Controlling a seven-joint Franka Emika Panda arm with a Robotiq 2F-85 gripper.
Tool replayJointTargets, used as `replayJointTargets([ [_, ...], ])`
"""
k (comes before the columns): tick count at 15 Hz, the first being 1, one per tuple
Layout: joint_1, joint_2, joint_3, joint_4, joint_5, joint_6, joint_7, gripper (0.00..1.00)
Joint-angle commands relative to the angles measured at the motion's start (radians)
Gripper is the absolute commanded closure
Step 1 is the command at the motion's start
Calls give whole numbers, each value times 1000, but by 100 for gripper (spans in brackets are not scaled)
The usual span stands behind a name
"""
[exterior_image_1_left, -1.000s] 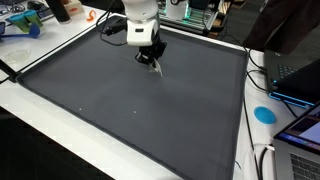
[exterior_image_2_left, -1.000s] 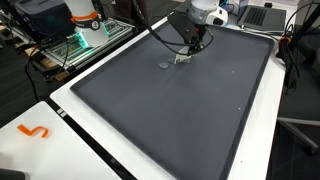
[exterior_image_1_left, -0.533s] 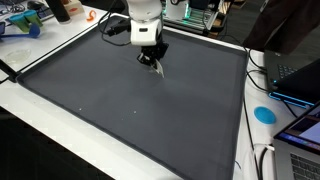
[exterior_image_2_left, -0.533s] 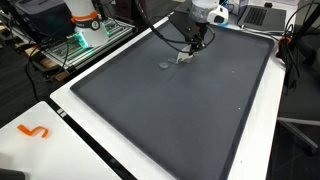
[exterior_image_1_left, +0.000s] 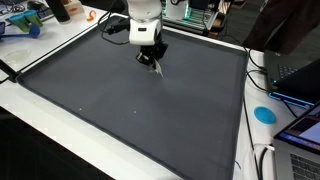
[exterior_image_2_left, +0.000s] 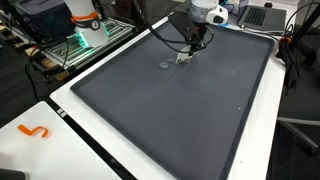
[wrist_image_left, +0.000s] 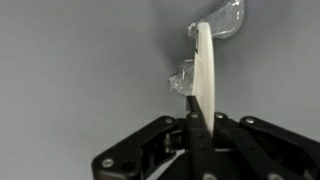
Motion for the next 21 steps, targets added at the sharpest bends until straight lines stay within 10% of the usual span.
replayJointTargets([
  [1,-9,45,-44,-50,-65,52,22,99],
  [14,-16,25,-131,-97,-162,139,155,99],
  [21,-60,-55,-66,-96,-52,8,108,99],
])
